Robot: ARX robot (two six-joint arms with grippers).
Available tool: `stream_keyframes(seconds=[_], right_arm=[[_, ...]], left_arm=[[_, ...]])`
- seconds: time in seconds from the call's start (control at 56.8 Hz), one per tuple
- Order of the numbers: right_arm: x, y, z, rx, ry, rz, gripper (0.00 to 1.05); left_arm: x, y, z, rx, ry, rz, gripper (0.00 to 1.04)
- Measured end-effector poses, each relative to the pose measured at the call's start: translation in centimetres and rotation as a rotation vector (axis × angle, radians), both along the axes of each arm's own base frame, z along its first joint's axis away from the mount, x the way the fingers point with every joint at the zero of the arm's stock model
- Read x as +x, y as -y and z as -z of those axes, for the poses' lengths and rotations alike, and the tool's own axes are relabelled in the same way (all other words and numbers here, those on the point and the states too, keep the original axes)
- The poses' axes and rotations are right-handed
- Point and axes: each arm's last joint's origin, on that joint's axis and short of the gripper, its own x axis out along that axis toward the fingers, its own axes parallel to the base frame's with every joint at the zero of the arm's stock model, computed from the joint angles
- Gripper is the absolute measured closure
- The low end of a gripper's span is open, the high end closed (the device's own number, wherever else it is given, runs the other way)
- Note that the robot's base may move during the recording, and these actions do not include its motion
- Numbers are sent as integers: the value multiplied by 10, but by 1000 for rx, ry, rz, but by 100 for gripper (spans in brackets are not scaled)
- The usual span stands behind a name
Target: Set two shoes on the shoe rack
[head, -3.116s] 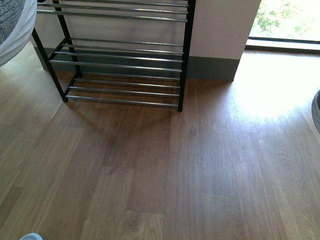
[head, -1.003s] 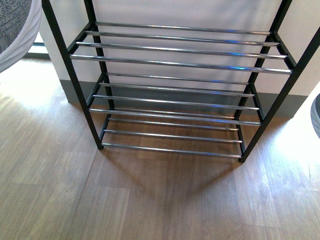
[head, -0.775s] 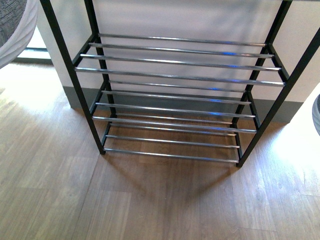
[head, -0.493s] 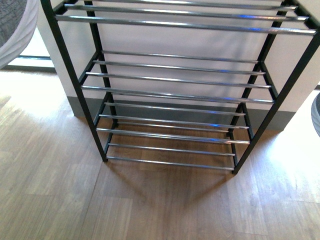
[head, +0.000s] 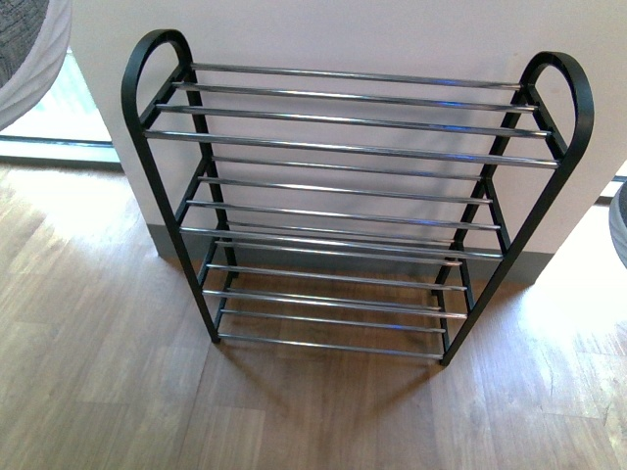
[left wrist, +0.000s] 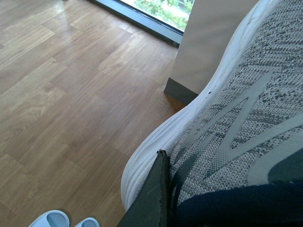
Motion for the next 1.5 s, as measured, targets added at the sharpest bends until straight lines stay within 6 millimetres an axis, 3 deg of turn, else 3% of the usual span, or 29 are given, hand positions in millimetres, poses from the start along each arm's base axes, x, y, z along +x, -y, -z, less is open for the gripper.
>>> stream_keyframes(seconds=[0.387, 0.475, 0.616, 0.792, 0.898, 1.056, 1.303, 1.496], right_arm=[[0, 0, 0, -2, 4, -1, 104], [0, -2, 4, -109, 142, -5, 104], [11, -7, -18, -201, 251, 6, 104], [41, -24, -51, -237, 283, -2, 104], [76, -47, -80, -257, 301, -35, 104], [118, -76, -102, -281, 303, -62, 104], [169, -104, -102, -267, 223, -86, 104], [196, -107, -90, -249, 164, -30, 104]], left_arm=[[0, 0, 0, 0, 0, 0, 103], [0, 0, 0, 0, 0, 0, 103], [0, 0, 0, 0, 0, 1, 103], [0, 0, 0, 0, 0, 0, 103], [0, 0, 0, 0, 0, 1, 103], [0, 0, 0, 0, 0, 1, 103], [0, 0, 0, 0, 0, 1, 103], [0, 0, 0, 0, 0, 0, 103]])
